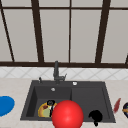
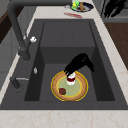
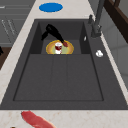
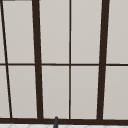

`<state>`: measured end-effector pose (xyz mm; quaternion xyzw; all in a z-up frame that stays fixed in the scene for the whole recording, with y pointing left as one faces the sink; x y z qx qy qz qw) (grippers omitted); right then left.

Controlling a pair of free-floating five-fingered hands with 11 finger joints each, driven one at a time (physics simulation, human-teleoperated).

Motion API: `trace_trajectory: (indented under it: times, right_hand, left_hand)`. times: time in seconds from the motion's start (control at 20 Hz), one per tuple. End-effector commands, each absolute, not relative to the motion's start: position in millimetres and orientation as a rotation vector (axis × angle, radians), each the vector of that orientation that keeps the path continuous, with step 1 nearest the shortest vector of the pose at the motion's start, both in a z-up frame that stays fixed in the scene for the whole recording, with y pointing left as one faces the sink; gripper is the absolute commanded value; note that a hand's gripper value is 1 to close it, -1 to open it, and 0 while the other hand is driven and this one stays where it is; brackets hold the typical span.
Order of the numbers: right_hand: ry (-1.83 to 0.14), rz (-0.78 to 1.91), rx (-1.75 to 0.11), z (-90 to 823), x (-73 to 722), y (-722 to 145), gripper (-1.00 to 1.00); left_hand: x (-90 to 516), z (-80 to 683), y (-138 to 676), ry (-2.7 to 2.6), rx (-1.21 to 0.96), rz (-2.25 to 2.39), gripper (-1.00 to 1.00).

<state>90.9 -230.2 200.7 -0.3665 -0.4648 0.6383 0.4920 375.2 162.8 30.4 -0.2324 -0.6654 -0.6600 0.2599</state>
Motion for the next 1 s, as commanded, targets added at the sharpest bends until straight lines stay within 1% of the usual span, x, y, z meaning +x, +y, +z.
trace_trajectory:
  times: [0.0, 0.4, 0.95]
  right_hand:
    - [-1.128, 1.549, -0.890, 201, 91, -230, 0.00]
    - [-1.128, 1.549, -0.890, 201, 91, -230, 0.00]
    - [-1.128, 1.549, -0.890, 201, 91, -230, 0.00]
  left_hand:
    - [383, 20, 163, -1.796, -0.635, -1.779, -1.00]
    - [390, -1, 163, -1.802, -0.620, -1.781, -1.00]
    - [420, -42, 168, -1.811, -0.625, -1.776, -1.00]
